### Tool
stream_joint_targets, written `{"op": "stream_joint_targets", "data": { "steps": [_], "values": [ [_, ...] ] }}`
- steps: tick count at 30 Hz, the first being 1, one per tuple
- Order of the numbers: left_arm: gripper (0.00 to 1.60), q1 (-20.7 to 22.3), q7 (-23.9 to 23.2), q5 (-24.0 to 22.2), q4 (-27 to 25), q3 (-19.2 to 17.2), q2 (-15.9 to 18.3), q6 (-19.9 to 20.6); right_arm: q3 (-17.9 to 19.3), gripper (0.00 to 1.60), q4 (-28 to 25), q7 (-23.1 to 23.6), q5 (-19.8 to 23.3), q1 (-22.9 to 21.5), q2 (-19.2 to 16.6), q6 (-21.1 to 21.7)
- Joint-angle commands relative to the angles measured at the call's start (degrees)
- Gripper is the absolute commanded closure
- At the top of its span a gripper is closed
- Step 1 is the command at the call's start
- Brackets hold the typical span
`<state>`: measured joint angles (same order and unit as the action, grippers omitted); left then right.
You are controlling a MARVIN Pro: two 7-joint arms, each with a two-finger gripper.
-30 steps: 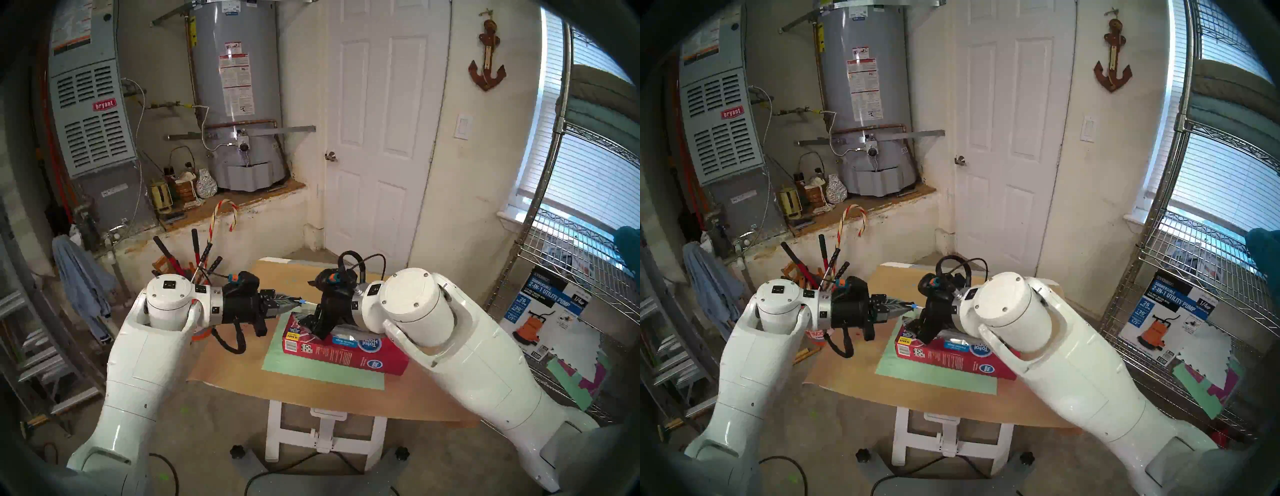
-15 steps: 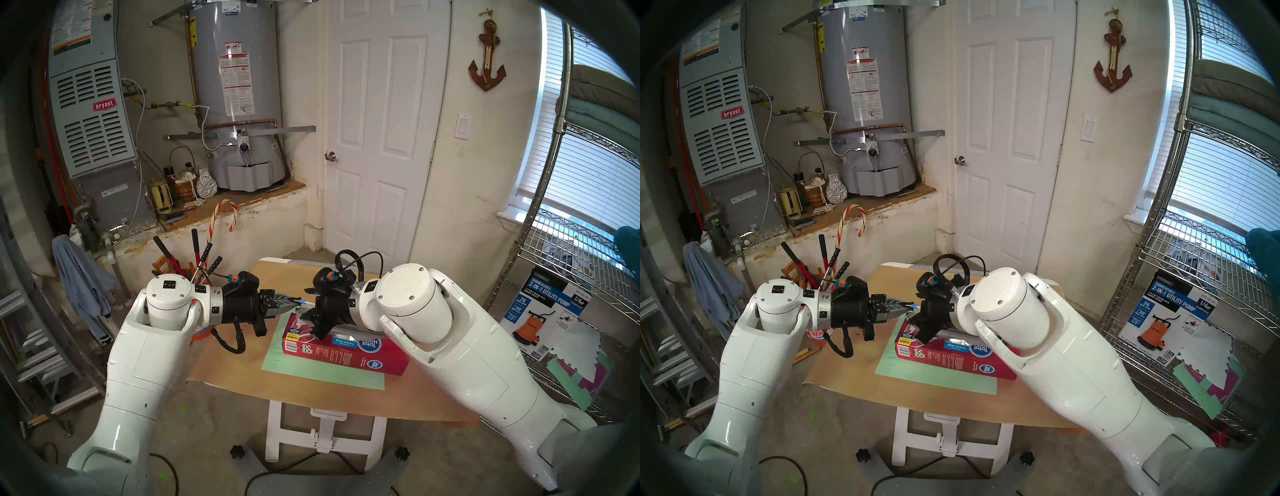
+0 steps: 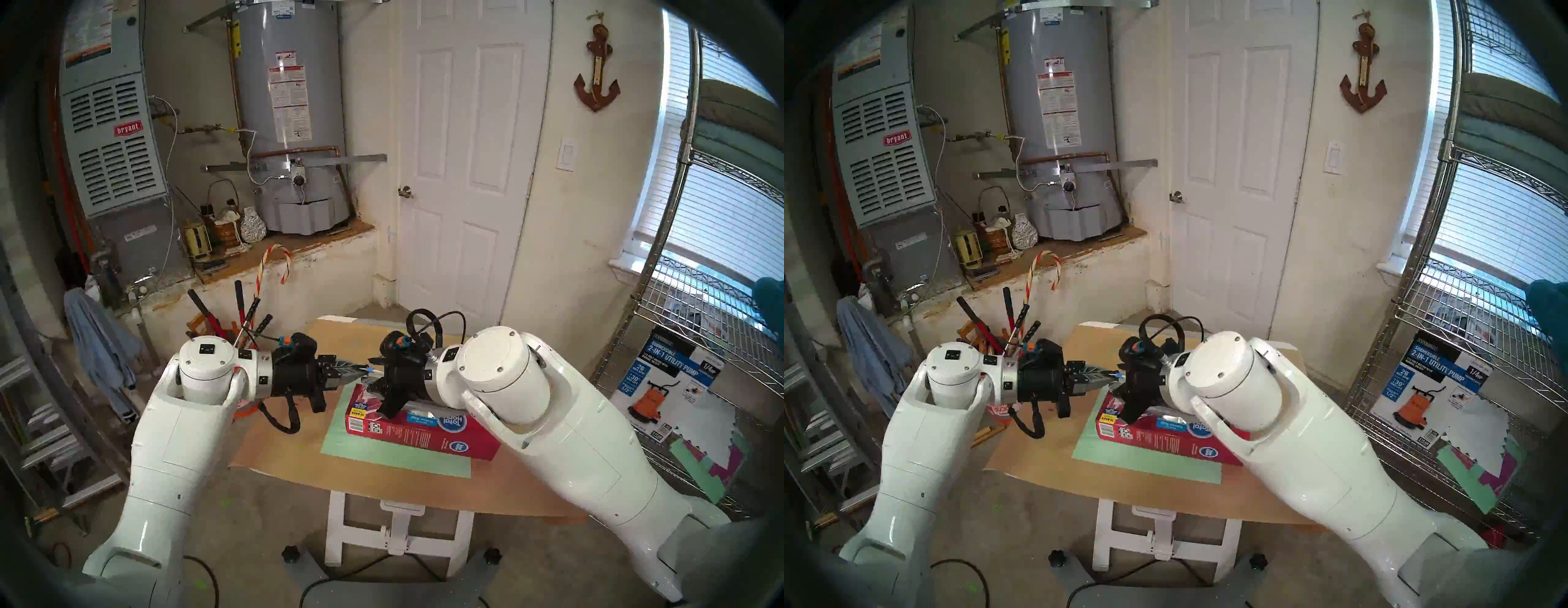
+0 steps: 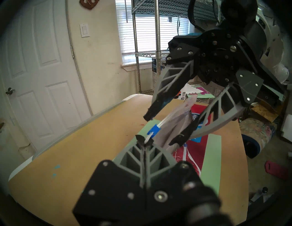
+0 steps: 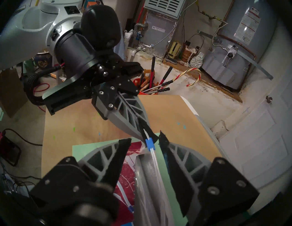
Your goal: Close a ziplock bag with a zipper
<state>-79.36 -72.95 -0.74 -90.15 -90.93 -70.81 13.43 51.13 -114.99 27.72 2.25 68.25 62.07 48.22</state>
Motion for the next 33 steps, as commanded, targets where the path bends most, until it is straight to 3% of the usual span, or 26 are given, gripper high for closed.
{"op": "stream_joint_targets", "data": {
  "steps": [1, 4, 11, 26, 33],
  "values": [
    [1.60, 0.7, 0.0, -0.4, -1.2, -0.6, 0.0, 0.4, -0.3, 0.63, -0.7, -0.7, -0.5, -0.1, 0.8, -1.1],
    [1.60, 0.6, -0.1, -0.4, -1.4, -0.7, 0.0, 0.4, -0.4, 0.63, -0.5, -0.8, -0.6, 0.0, 0.9, -1.0],
    [1.60, 0.5, -0.3, -0.4, -1.8, -0.9, -0.1, 0.6, -0.7, 0.80, -0.5, -1.0, -0.8, 0.3, 1.1, -1.3],
    [1.60, 0.0, -0.7, -0.4, -2.4, -1.3, -0.2, 0.9, -1.2, 0.83, -0.1, -1.7, -1.1, 0.2, 1.7, -1.4],
    [1.60, -0.2, -0.9, -0.3, -2.6, -1.6, -0.3, 1.0, -1.4, 1.05, 0.0, -2.4, -2.1, 0.4, 0.9, -3.5]
  ]
}}
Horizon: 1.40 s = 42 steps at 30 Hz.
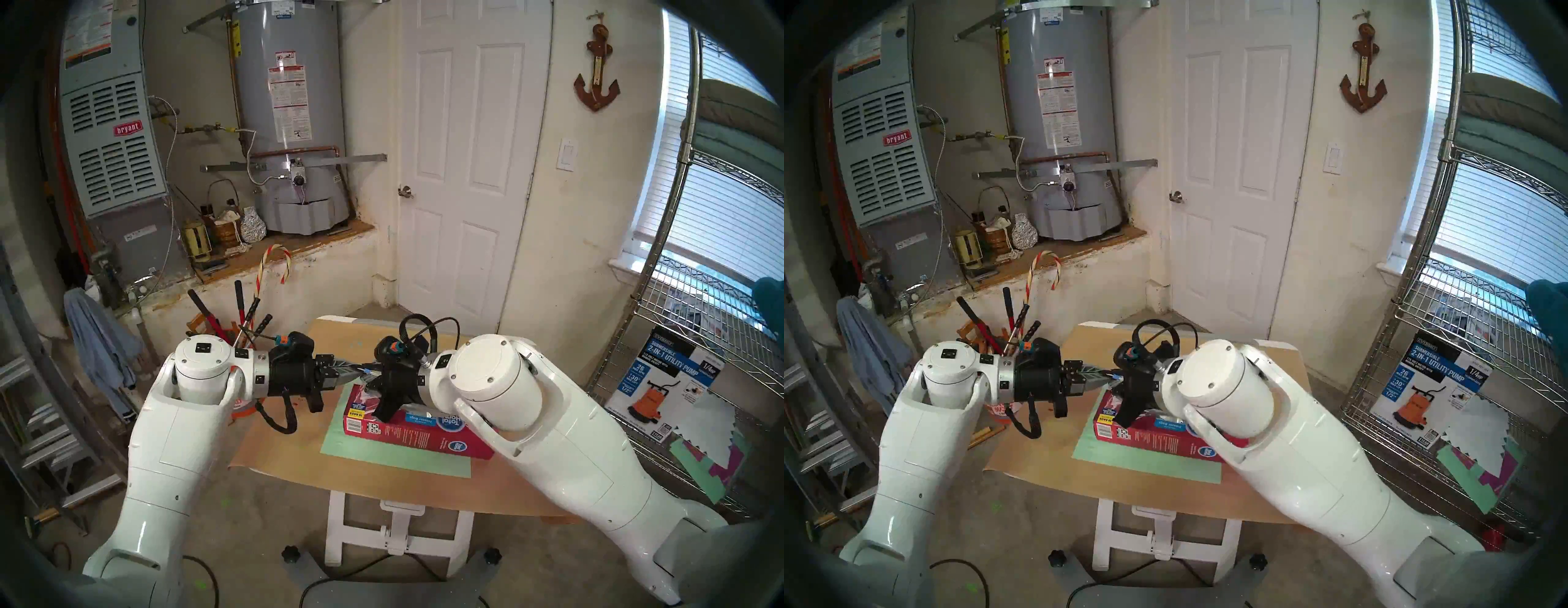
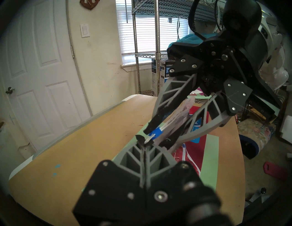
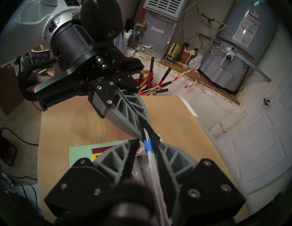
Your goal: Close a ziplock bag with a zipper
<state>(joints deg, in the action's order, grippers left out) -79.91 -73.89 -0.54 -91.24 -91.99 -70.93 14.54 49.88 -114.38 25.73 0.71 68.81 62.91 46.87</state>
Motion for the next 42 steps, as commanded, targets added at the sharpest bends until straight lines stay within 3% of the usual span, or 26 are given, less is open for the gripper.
{"op": "stream_joint_targets", "data": {
  "steps": [1, 3, 4, 13, 30, 32, 34, 35, 37, 42],
  "values": [
    [1.60, 0.3, 0.0, -0.5, -1.5, -0.6, -0.2, -0.1, -0.2, 1.22, -0.6, -0.5, -0.6, -0.1, 0.0, -2.3],
    [1.60, 0.1, 0.1, -0.5, -1.6, -0.8, -0.2, -0.1, -0.1, 1.41, -0.6, -0.5, -0.6, -0.1, 0.0, -2.4],
    [1.60, 0.0, 0.1, -0.5, -1.7, -0.9, -0.3, -0.1, 0.0, 1.42, -0.5, -0.6, -0.7, 0.0, 0.0, -2.5],
    [1.60, -0.6, 1.3, -1.0, -2.2, -2.4, -1.4, -0.5, 0.3, 1.33, -0.7, -0.5, -0.8, 0.3, -0.2, -2.8],
    [1.60, -1.1, 0.7, -1.1, -3.2, -2.8, -1.7, 0.4, -0.6, 1.32, -0.1, -2.6, -4.0, 1.9, -1.1, -7.4],
    [1.60, -1.2, 0.6, -1.1, -3.2, -2.9, -1.7, 0.4, -0.3, 1.27, -0.3, -2.6, -4.0, 2.1, -1.2, -7.5],
    [1.60, -1.2, 0.4, -1.0, -3.2, -3.0, -1.8, 0.4, 0.1, 1.01, -0.4, -2.6, -3.8, 2.3, -1.2, -7.6],
    [1.60, -1.2, 0.3, -1.0, -3.2, -3.0, -1.8, 0.4, 0.3, 0.53, -0.6, -2.6, -3.6, 2.4, -0.9, -7.3],
    [1.60, -1.1, 0.2, -0.8, -3.1, -3.0, -1.9, 0.4, 0.9, 0.28, -1.0, -2.8, -3.1, 2.3, -0.1, -5.8],
    [1.60, -1.0, 0.0, -0.5, -3.0, -3.0, -2.0, 0.5, 1.9, 0.35, -1.6, -2.5, -2.1, 1.8, 1.3, -4.0]
  ]
}}
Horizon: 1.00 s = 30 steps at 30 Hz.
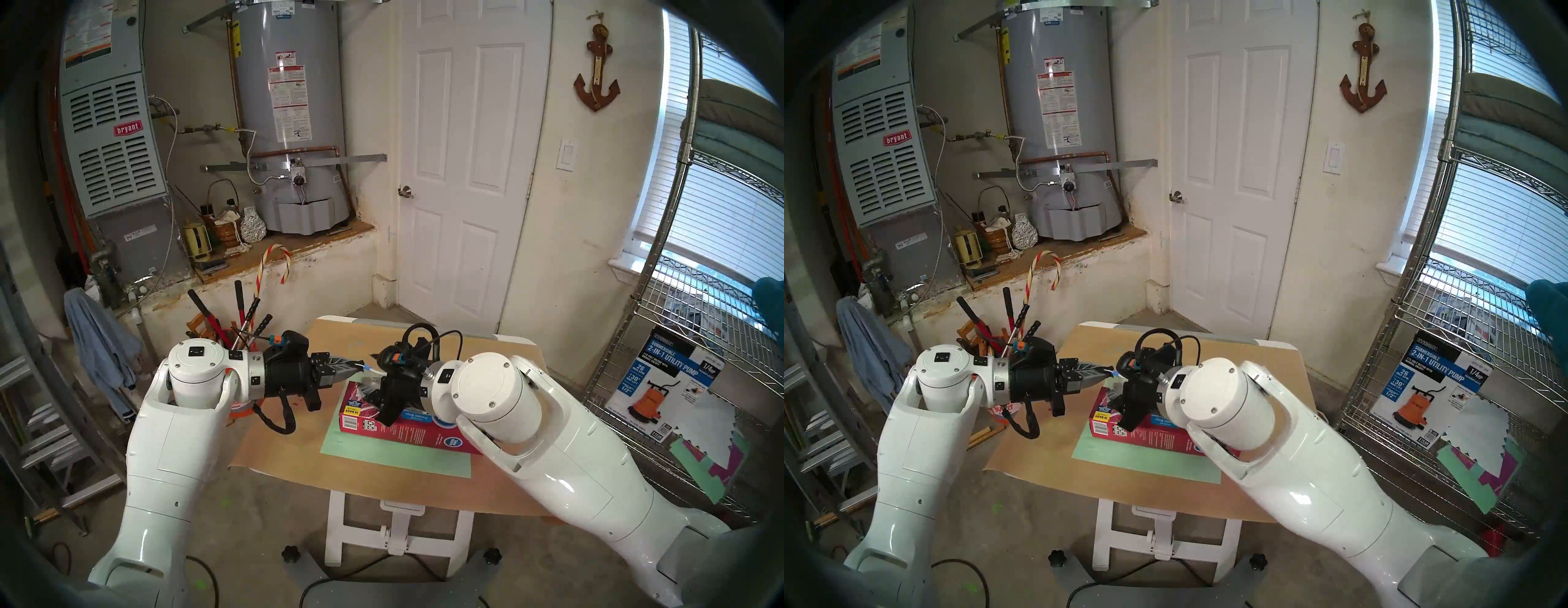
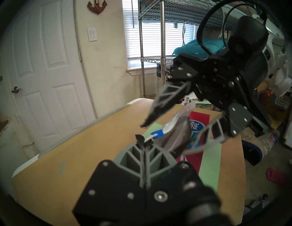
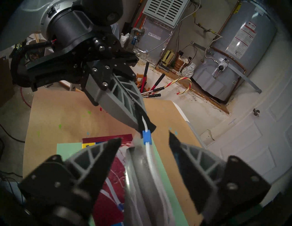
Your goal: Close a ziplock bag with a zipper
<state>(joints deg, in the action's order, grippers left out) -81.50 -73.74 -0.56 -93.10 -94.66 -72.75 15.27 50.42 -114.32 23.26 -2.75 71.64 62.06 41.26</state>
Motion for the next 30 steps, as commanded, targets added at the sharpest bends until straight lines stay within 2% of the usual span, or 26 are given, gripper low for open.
{"op": "stream_joint_targets", "data": {
  "steps": [1, 9, 15, 26, 30],
  "values": [
    [1.60, 0.5, -0.1, -0.5, -1.2, -0.3, -0.2, -0.2, 1.3, 0.38, -1.7, -0.1, 1.4, -1.1, 2.2, 1.7],
    [1.60, 0.6, -0.1, -0.1, -1.1, -0.4, -0.5, -0.2, 0.8, 0.55, -1.9, -0.4, 1.1, -0.7, 1.9, 1.7],
    [1.60, 0.8, -0.1, 0.1, -1.1, -0.4, -0.6, 0.1, 0.7, 0.80, -1.4, -0.5, 1.2, -0.8, 1.8, 1.7],
    [1.60, 1.3, -0.5, 0.3, -0.8, -0.5, -0.7, 0.3, -0.3, 0.84, 0.0, -1.0, 0.5, -1.2, 1.7, 0.3],
    [1.60, 1.2, -0.5, 0.3, -0.9, -0.6, -0.7, 0.3, -0.4, 0.95, 0.4, -2.1, -0.1, -0.8, 2.0, -0.6]
  ]
}}
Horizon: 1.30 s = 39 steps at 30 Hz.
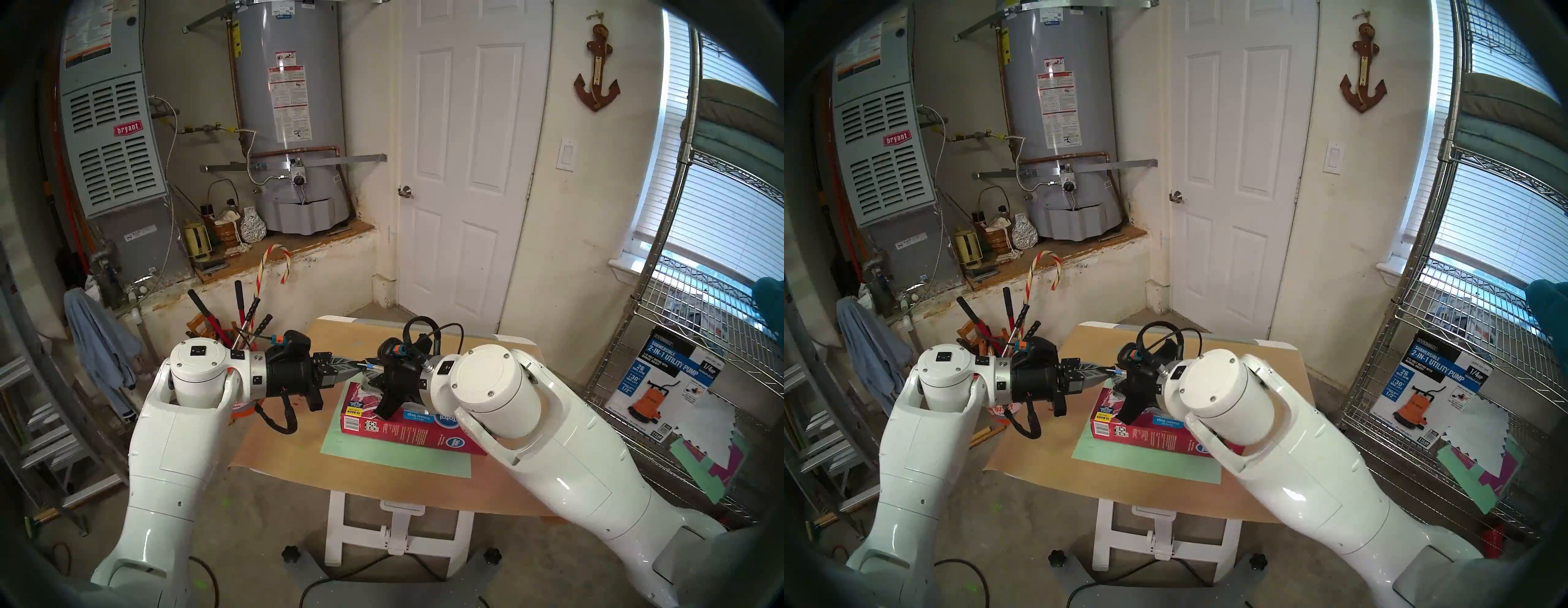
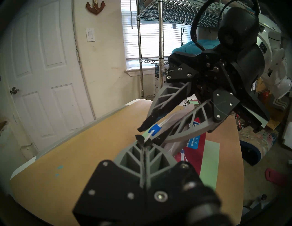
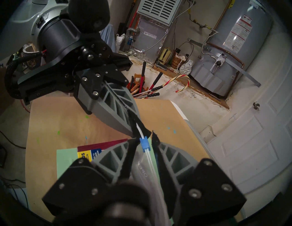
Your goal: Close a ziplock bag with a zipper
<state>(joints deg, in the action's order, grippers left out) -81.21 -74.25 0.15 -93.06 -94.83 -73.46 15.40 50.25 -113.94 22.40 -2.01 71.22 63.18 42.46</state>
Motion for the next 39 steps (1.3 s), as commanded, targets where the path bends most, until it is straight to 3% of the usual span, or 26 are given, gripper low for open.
{"op": "stream_joint_targets", "data": {
  "steps": [1, 15, 18, 22, 31, 39],
  "values": [
    [1.60, 0.9, -0.1, -0.4, -1.0, -0.5, 0.0, 0.3, -0.3, 0.97, 0.1, -1.3, -0.9, -0.4, 0.9, -2.0],
    [1.60, 0.5, -0.4, -0.2, -1.0, -0.8, -0.1, 0.3, 0.3, 1.07, -0.3, -0.8, -0.8, -0.4, 0.5, -1.9],
    [1.60, 0.4, -0.2, 0.0, -1.1, -0.9, -0.2, 0.2, 0.6, 1.37, -0.6, -0.6, -0.7, -0.4, 0.2, -1.9],
    [1.60, 0.3, 0.2, 0.4, -1.4, -1.0, -0.3, 0.1, 0.7, 1.60, -0.6, -0.2, -0.7, 0.0, -0.7, -2.8],
    [1.60, 0.2, 0.2, 0.5, -1.6, -1.3, -0.4, 0.1, 0.6, 1.60, -0.4, -0.9, -1.9, 0.8, -2.8, -6.7],
    [1.60, -0.5, 0.4, 0.3, -2.3, -1.6, -0.3, 0.2, 1.1, 1.60, -0.1, -0.9, -1.8, 1.3, -3.6, -7.4]
  ]
}}
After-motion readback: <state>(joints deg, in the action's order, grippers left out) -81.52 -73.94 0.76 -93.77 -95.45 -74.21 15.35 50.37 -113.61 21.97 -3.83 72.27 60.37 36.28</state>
